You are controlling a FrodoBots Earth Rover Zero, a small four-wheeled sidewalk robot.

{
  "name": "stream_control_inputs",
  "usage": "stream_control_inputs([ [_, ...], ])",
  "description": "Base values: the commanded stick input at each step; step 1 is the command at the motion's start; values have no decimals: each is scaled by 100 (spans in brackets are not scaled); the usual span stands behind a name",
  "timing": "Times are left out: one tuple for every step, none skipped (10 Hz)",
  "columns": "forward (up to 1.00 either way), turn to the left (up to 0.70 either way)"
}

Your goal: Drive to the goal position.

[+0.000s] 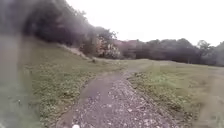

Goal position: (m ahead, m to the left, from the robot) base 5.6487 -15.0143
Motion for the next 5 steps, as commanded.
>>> stream_control_inputs([
  [85,1],
  [85,1],
  [85,1],
  [85,1],
  [85,1],
])
